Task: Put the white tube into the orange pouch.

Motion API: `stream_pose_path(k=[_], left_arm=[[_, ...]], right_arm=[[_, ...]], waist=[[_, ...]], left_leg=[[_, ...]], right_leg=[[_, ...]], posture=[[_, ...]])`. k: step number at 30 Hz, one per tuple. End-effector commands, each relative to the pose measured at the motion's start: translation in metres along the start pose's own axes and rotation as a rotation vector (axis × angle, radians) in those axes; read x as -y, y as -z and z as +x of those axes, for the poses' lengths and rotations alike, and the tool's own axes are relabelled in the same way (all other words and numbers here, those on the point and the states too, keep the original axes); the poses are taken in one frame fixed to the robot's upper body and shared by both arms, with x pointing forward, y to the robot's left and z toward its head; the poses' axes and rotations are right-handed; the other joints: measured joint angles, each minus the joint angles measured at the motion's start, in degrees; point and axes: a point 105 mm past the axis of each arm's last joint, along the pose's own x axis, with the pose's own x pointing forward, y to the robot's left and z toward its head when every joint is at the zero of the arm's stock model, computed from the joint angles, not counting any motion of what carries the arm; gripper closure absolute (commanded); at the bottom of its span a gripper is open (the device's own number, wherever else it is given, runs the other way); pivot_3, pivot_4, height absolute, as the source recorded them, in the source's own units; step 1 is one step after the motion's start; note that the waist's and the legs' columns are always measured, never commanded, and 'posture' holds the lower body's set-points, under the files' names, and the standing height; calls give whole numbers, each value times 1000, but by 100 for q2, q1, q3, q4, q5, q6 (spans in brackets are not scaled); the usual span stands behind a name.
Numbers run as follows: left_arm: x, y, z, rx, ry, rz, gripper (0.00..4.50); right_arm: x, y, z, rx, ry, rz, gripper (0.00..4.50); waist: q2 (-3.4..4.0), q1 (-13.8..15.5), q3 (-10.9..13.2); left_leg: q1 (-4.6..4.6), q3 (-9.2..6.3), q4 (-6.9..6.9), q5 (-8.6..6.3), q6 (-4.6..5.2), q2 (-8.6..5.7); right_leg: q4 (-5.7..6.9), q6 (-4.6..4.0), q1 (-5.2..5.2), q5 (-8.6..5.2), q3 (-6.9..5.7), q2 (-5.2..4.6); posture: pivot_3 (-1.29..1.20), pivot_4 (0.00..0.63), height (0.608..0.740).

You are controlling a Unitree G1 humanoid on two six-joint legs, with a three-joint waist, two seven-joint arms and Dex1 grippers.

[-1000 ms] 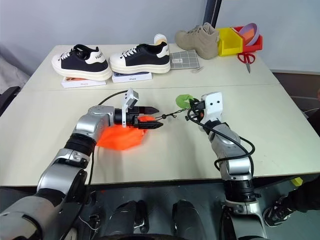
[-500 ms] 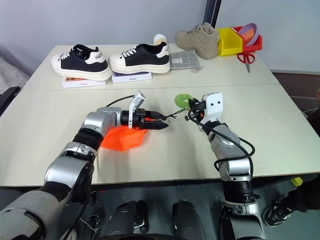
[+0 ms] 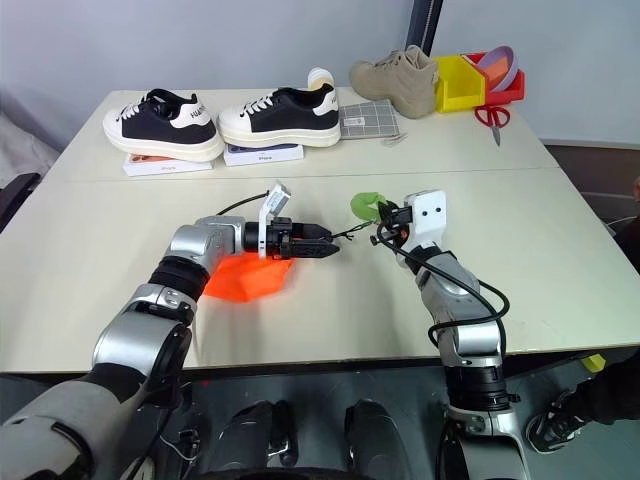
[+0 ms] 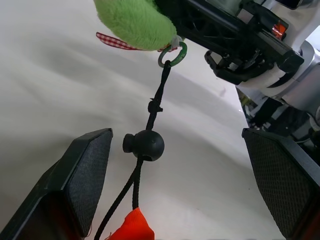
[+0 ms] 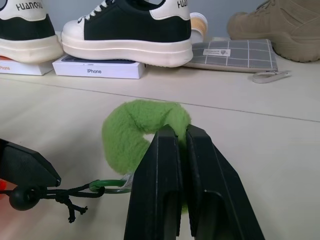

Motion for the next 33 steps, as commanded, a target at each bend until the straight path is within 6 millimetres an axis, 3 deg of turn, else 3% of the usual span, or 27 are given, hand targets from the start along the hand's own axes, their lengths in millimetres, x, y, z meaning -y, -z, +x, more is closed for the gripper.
stream_pose_path(k=[1, 7, 8, 10, 17, 25, 33], left_arm=[[4, -14, 1, 27, 21, 42, 79], [4, -13, 1, 19, 18, 40, 79], [4, -13, 1, 18, 18, 38, 300], [4, -12, 0, 17, 17, 32, 853], [3, -10, -1, 8, 14, 23, 4297], [-3, -7, -9, -19, -33, 56, 4310], [-13, 5, -34, -113, -99, 162, 4310]], right_arm=[[-2, -17, -2, 66, -8, -16, 4500], [-3, -17, -1, 63, -14, -17, 4500], [-3, -17, -1, 63, -15, -17, 4500], [-3, -17, 0, 63, -18, -18, 4500], [-3, -18, 1, 65, -23, -21, 4500], [-1, -22, 2, 80, -9, -22, 4500], [5, -24, 1, 91, 15, -24, 4500]], waist=[[0, 0, 0], [0, 0, 0], [0, 0, 0], [0, 0, 0], [0, 0, 0], [0, -4, 0], [0, -4, 0]], left_leg=[[0, 0, 0, 0, 0, 0], [0, 0, 0, 0, 0, 0], [0, 0, 0, 0, 0, 0], [0, 0, 0, 0, 0, 0], [0, 0, 0, 0, 0, 0], [0, 0, 0, 0, 0, 0], [0, 0, -1, -1, 0, 3]], right_leg=[[0, 0, 0, 0, 0, 0], [0, 0, 0, 0, 0, 0], [0, 0, 0, 0, 0, 0], [0, 0, 0, 0, 0, 0], [0, 0, 0, 0, 0, 0], [0, 0, 0, 0, 0, 0], [0, 0, 0, 0, 0, 0]], posture=[[0, 150, 740], [0, 150, 740], [0, 150, 740], [0, 150, 740], [0, 150, 740], [0, 150, 740], [0, 150, 740]])
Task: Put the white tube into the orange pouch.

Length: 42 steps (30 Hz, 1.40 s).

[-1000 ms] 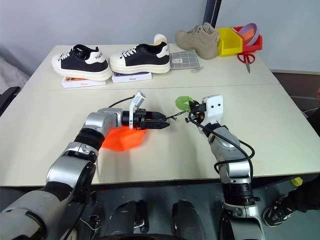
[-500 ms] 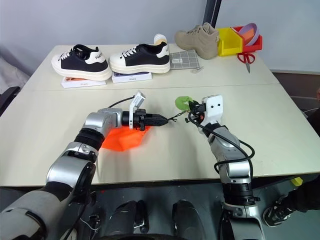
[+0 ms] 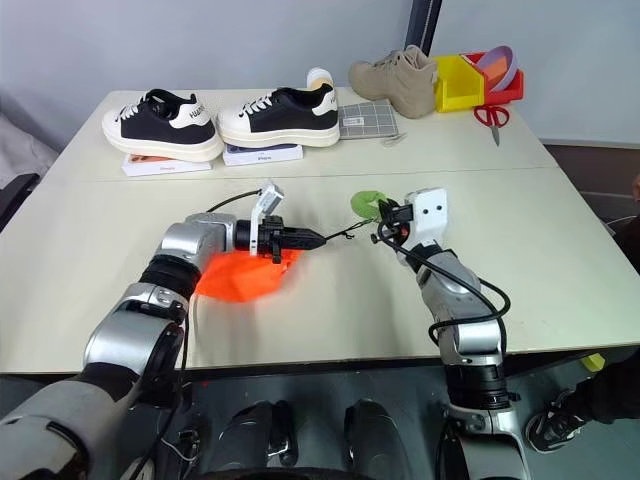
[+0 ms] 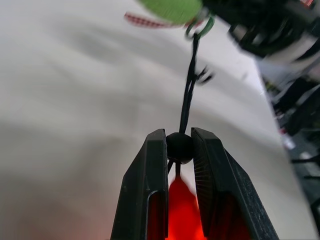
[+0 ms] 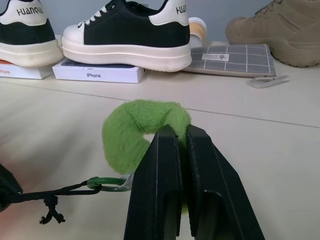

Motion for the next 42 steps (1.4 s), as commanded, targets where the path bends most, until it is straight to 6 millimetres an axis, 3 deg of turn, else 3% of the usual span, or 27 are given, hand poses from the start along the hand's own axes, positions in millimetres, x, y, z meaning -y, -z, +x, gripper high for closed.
stream_pose_path(k=[1, 9, 22, 29, 32, 33, 36, 38, 39, 42], left_arm=[[-1, 1, -11, -34, -12, 81, 4310], [-2, 19, -37, -140, -42, 146, 4310], [2, 47, -59, -303, -59, 216, 4310], [9, 44, -63, -278, -33, 195, 4310], [13, 37, -63, -223, -24, 172, 2864], [14, 35, -63, -210, -24, 169, 2359], [17, 23, -66, -116, -59, 165, 1027], [18, 15, -70, -48, -92, 158, 944], [18, 10, -74, -6, -115, 151, 944], [17, -1, -97, 110, -225, 150, 944]], right_arm=[[4, -20, 0, 79, 13, -20, 4500], [6, -21, 2, 81, 19, -21, 4500], [11, -13, 2, 48, 49, -32, 4500], [11, -5, 2, 11, 47, -41, 4500], [2, -2, 2, -14, -2, -15, 4500], [-1, -1, 2, -22, -16, -9, 3786], [-5, 0, 1, -26, -32, -1, 2719], [-6, 1, -1, -28, -33, 4, 1487], [-6, 1, -2, -30, -35, 0, 1150], [-5, 2, -5, -32, -33, -20, 1150]], waist=[[0, 0, 0], [0, -5, 0], [2, -13, -1], [2, -20, -1], [2, -17, -1], [2, -17, -1], [2, -8, -1], [2, -9, -1], [2, -8, -1], [2, -9, -1]], left_leg=[[0, 0, 0, 0, 0, 1], [0, 0, -2, -1, 2, 5], [4, 1, -3, -2, 3, 7], [5, 2, -3, -2, 3, 8], [6, 2, -4, -2, 3, 8], [5, 2, -3, -2, 3, 8], [5, 1, -3, -2, 3, 9], [5, 2, -3, -2, 3, 9], [5, 1, -3, -2, 3, 9], [4, 1, -3, -2, 3, 8]], right_leg=[[0, 0, 0, 0, 0, 0], [1, -1, -1, 0, 0, -2], [3, -1, -1, -1, 1, -1], [4, -2, 0, -1, 2, -1], [4, -2, -1, -1, 3, 0], [4, -2, 0, -1, 3, 0], [4, -2, -1, -1, 4, -2], [4, -2, -1, -1, 3, -14], [5, -2, -1, -1, 3, -16], [6, -2, -1, -1, 2, -18]], posture=[[0, 150, 740], [0, 150, 740], [0, 150, 740], [0, 150, 740], [0, 150, 740], [0, 150, 740], [0, 150, 740], [0, 150, 740], [0, 150, 740], [0, 150, 740]])
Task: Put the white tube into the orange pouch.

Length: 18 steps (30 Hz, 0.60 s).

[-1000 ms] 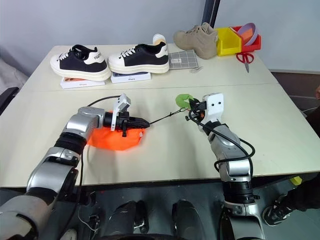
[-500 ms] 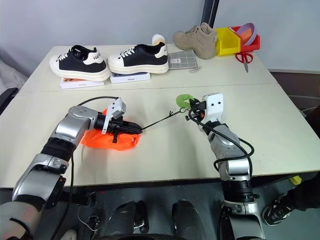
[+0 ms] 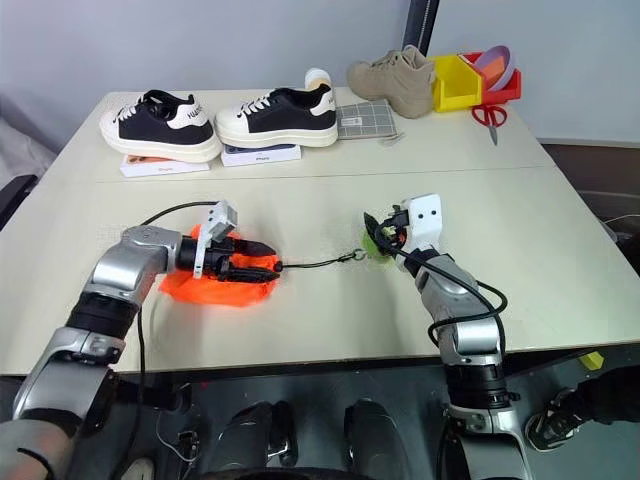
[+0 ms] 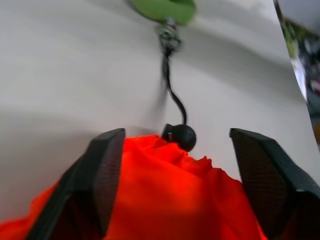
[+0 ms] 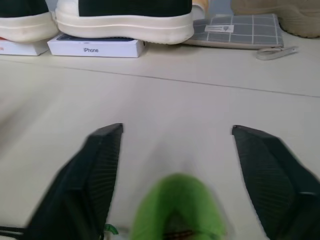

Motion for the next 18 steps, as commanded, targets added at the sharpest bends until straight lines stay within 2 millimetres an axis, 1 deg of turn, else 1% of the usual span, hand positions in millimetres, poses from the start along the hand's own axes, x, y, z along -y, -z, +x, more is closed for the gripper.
stream_pose_path(k=[1, 3, 6, 8, 10, 14, 16, 18], left_arm=[[-7, -25, -30, 144, -142, 36, 944], [-9, -26, -37, 166, -187, 40, 944], [-16, -23, -71, 202, -378, 64, 944], [-15, -18, -86, 199, -463, 73, 944], [-14, -11, -97, 197, -529, 79, 944], [-15, 10, -123, 189, -711, 69, 944], [-10, 19, -129, 184, -752, 56, 944], [-5, 23, -129, 178, -761, 59, 944]], right_arm=[[-3, -16, -4, 62, -15, -36, 1150], [-2, -17, -6, 66, -17, -38, 1150], [-3, -19, -12, 83, -68, -48, 1150], [-4, -18, -17, 82, -108, -53, 1150], [-8, -14, -22, 62, -167, -67, 1150], [-26, 8, -41, -45, -361, -100, 1150], [-30, 15, -47, -76, -408, -106, 1150], [-30, 18, -47, -82, -406, -112, 1150]], waist=[[0, -1, 0], [0, 1, 0], [0, 6, 0], [0, 2, 0], [0, 8, 0], [-1, 31, 0], [-1, 13, 0], [-1, 11, 0]], left_leg=[[0, 0, 0, 0, 0, 0], [1, 0, -1, 1, -1, 0], [0, 0, -1, 0, -1, -4], [0, 2, -2, -2, 1, -5], [1, 2, -3, -3, 2, -5], [1, 2, -2, -27, 40, -9], [2, 2, -3, -30, 43, -11], [2, 2, -4, -31, 43, -10]], right_leg=[[0, 0, 0, 0, -1, 0], [0, 0, 0, 0, 0, -2], [1, 1, 1, 0, -2, -6], [0, 1, 1, 0, -2, -11], [0, 2, 1, 0, -4, -13], [-1, 1, 3, -1, -8, -24], [-3, 1, 3, -1, -8, -29], [-3, 0, 2, -1, -8, -30]], posture=[[0, 150, 740], [0, 150, 740], [0, 150, 740], [0, 150, 740], [0, 150, 740], [0, 150, 740], [0, 150, 740], [0, 150, 740]])
